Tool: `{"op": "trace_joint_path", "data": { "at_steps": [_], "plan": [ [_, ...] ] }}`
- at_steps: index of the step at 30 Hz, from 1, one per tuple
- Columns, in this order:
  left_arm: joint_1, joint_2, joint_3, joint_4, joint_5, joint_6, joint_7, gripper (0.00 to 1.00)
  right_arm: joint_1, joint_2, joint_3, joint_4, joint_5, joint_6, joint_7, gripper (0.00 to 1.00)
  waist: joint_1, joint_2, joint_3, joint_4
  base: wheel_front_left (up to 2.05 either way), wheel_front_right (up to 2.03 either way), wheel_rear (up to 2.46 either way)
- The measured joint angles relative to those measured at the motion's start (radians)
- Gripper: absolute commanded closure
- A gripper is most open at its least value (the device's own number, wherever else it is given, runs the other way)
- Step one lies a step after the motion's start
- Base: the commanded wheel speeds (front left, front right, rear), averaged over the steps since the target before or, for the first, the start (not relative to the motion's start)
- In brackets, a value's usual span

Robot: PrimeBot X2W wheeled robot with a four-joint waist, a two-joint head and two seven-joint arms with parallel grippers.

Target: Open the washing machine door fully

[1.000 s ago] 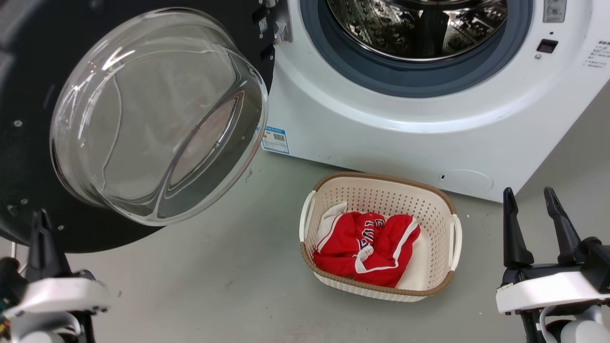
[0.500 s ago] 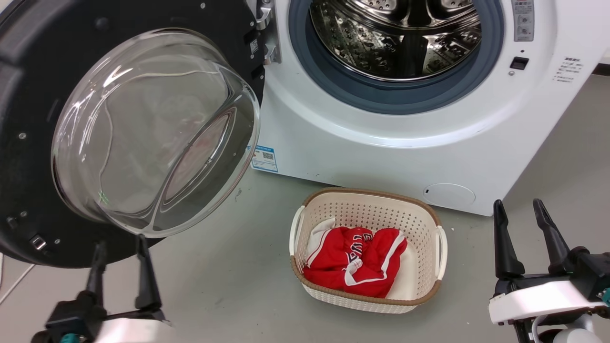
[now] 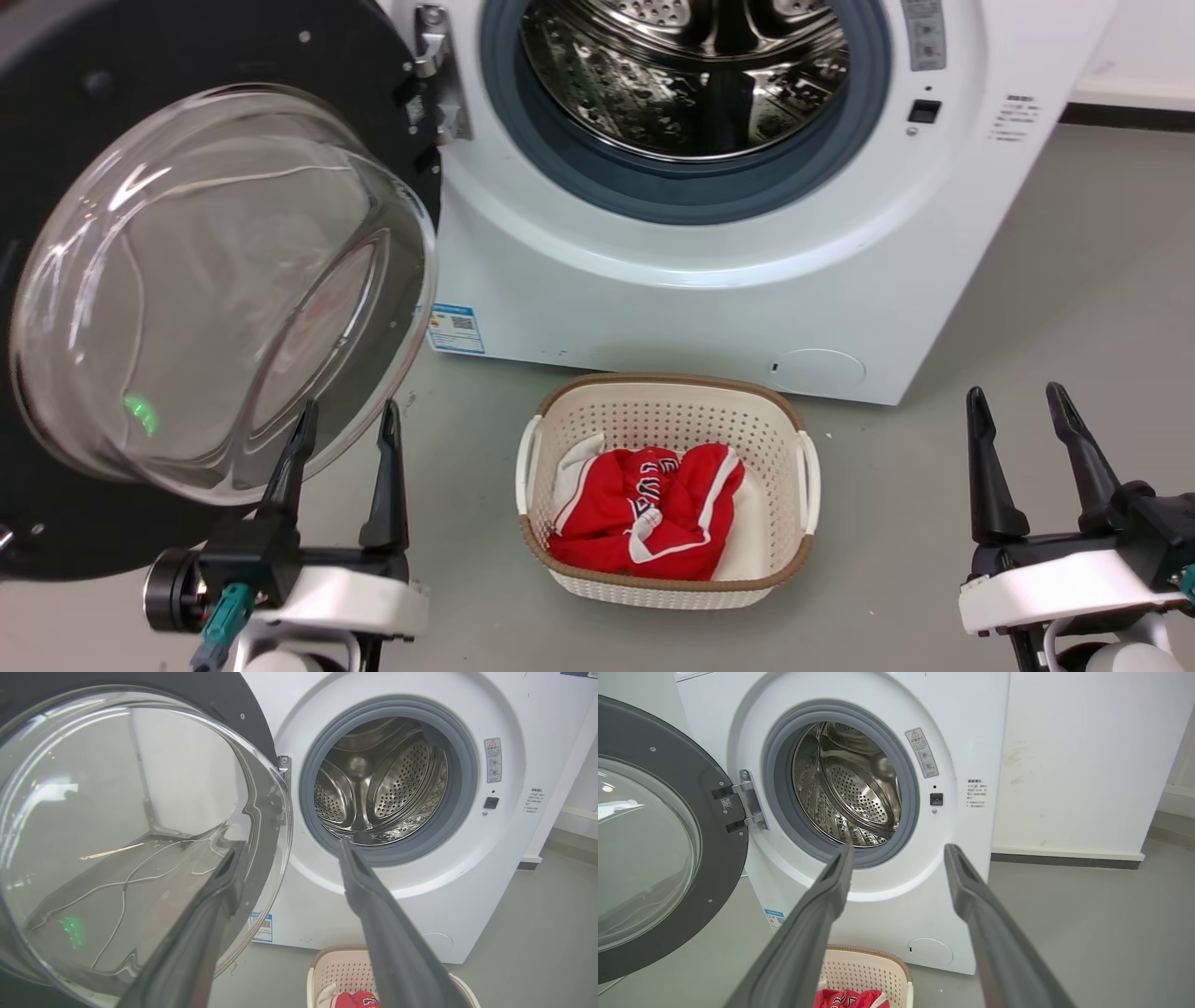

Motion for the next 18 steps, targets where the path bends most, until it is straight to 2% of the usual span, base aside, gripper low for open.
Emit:
{"op": "trace_joint_path", "data": {
  "at_steps": [9,18],
  "plan": [
    [-0.08,0.008,0.003,0.03,0.016,-0.013,0.0,0.0,0.0,0.0,0.009,-0.022,-0.033,0.0,0.009,0.0,0.0,0.0,0.006,-0.068,0.0,0.0,0.0],
    [-0.083,0.02,0.023,0.051,0.023,-0.013,0.0,0.0,0.009,0.0,0.012,-0.03,-0.042,0.0,0.015,0.0,0.0,0.0,0.001,-0.105,0.0,0.0,0.0]
  ]
}}
